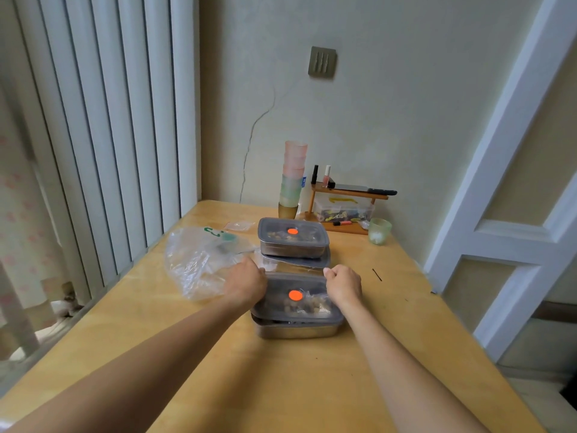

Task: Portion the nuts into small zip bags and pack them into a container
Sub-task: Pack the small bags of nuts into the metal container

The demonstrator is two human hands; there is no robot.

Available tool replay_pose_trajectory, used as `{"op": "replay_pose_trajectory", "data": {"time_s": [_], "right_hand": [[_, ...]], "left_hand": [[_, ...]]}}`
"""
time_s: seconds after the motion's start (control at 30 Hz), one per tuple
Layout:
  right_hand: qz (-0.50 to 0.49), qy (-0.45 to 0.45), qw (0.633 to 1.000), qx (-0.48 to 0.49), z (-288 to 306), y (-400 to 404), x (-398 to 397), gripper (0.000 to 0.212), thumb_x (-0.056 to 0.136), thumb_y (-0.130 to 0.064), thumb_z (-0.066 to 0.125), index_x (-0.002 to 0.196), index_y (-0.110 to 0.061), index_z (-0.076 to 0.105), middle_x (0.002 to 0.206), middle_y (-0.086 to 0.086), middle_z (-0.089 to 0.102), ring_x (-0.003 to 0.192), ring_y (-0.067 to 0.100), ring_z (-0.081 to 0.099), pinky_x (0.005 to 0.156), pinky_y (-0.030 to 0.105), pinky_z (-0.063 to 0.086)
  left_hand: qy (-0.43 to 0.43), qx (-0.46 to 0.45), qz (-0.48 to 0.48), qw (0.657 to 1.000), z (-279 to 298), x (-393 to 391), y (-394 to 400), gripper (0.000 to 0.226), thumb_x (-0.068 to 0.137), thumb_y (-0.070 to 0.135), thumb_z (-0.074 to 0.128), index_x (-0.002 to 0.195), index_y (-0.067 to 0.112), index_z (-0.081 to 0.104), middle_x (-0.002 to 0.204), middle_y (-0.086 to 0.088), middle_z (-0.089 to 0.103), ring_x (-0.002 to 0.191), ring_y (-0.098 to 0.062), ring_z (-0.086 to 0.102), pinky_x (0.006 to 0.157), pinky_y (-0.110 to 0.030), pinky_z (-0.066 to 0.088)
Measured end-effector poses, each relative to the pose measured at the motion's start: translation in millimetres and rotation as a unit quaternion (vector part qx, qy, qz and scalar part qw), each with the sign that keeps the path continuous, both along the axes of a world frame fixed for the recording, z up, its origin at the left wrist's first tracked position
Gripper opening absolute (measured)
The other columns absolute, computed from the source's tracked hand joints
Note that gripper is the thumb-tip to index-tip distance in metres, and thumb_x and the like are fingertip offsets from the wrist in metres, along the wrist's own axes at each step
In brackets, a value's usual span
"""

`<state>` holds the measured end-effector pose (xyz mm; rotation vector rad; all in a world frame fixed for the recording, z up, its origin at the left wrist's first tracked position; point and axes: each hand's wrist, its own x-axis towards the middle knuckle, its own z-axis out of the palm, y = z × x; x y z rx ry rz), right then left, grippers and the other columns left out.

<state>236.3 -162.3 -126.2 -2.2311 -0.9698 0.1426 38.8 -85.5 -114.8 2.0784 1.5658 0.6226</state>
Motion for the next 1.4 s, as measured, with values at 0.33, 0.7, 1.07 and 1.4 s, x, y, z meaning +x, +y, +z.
{"op": "replay_pose_trajectory", "data": {"time_s": [0.33,0.7,1.07,1.4], "right_hand": [[0.034,-0.043,0.998,-0.039,3,3,-4,0.024,0.108,-0.029,0.049,0.092,-0.014,0.059,0.095,0.012,0.066,0.084,0.031,0.062,0.068,0.035,0.049],[0.088,-0.084,0.982,-0.142,8,7,-16,0.048,0.111,-0.043,0.031,0.123,-0.010,0.064,0.124,0.020,0.065,0.111,0.038,0.061,0.085,0.038,0.048],[0.088,-0.110,0.969,-0.203,5,6,-40,0.072,0.106,-0.063,0.025,0.150,-0.008,0.041,0.151,0.019,0.043,0.137,0.036,0.042,0.105,0.044,0.039],[0.120,-0.113,0.966,-0.199,2,0,-37,0.065,0.106,-0.060,0.022,0.153,-0.017,0.038,0.151,0.015,0.041,0.137,0.033,0.042,0.107,0.046,0.039]], "left_hand": [[-0.003,0.047,-0.063,0.997,-9,-2,-12,0.035,0.103,0.043,0.034,0.104,0.015,0.056,0.106,-0.013,0.067,0.097,-0.033,0.061,0.082,-0.042,0.050],[0.176,0.008,-0.092,0.980,-11,12,-26,0.058,0.101,0.063,0.023,0.145,0.025,0.031,0.155,-0.018,0.026,0.133,-0.040,0.042,0.103,-0.049,0.041],[0.215,0.018,-0.127,0.968,-10,12,-24,0.060,0.105,0.054,0.021,0.145,0.012,0.032,0.151,-0.016,0.034,0.140,-0.034,0.031,0.111,-0.047,0.033],[-0.196,-0.052,-0.060,0.977,-28,5,-17,0.015,0.105,0.022,0.047,0.103,0.016,0.061,0.098,0.001,0.063,0.095,-0.021,0.058,0.079,-0.032,0.041]]}}
